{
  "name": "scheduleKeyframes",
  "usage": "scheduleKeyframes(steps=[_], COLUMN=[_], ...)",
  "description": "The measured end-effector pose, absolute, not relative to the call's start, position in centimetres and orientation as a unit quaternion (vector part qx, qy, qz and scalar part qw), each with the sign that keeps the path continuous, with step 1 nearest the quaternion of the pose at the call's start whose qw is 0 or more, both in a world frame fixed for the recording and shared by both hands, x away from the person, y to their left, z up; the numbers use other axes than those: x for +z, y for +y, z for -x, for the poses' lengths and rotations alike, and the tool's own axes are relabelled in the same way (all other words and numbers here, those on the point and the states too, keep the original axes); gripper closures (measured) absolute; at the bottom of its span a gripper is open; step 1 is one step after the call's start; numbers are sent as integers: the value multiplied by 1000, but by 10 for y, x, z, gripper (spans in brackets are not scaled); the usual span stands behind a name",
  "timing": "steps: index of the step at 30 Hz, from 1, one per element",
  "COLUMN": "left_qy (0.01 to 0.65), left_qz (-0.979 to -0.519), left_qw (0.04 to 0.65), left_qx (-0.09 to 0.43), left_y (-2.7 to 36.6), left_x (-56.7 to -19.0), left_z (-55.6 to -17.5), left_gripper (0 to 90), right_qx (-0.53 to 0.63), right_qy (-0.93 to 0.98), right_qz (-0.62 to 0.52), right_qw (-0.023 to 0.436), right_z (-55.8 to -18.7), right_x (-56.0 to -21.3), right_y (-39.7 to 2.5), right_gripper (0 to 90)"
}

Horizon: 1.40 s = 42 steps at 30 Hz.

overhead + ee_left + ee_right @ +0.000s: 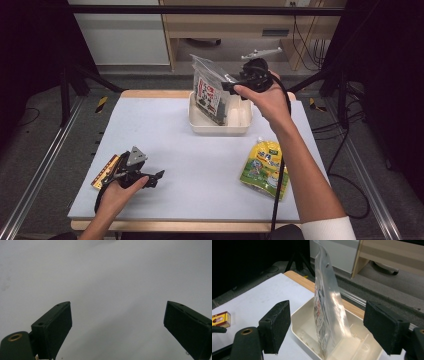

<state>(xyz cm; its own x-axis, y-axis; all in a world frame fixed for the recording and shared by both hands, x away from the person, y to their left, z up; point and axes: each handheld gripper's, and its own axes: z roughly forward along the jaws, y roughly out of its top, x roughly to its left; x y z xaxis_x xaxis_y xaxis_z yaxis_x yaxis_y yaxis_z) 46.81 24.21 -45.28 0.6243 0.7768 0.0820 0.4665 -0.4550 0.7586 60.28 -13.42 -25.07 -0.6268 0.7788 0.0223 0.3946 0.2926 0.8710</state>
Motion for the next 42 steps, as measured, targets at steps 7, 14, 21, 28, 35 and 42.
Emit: scheduleKeyframes(steps=[7, 14, 21, 28, 35, 42], left_qy=[377, 377, 377, 376, 375, 377], left_qz=[-826, -827, -827, -827, -829, -828], left_qw=[360, 359, 359, 359, 356, 357], left_qx=[214, 215, 214, 214, 213, 213], left_y=[242, 241, 241, 241, 241, 240], left_x=[-453, -454, -454, -455, -455, -455], left_z=[-468, -468, -468, -468, -468, -468], left_gripper=[78, 78, 78, 78, 78, 78], right_qx=[455, 448, 445, 433, 421, 409], right_qy=[772, 769, 762, 756, 750, 748], right_qz=[-381, -393, -410, -427, -442, -457], right_qw=[227, 231, 230, 242, 254, 255], right_z=[-577, -558, -550, -545, -537, -530], right_x=[-260, -278, -296, -311, -322, -337], right_y=[-159, -178, -193, -209, -222, -234], right_gripper=[192, 168, 168, 203, 250, 312])
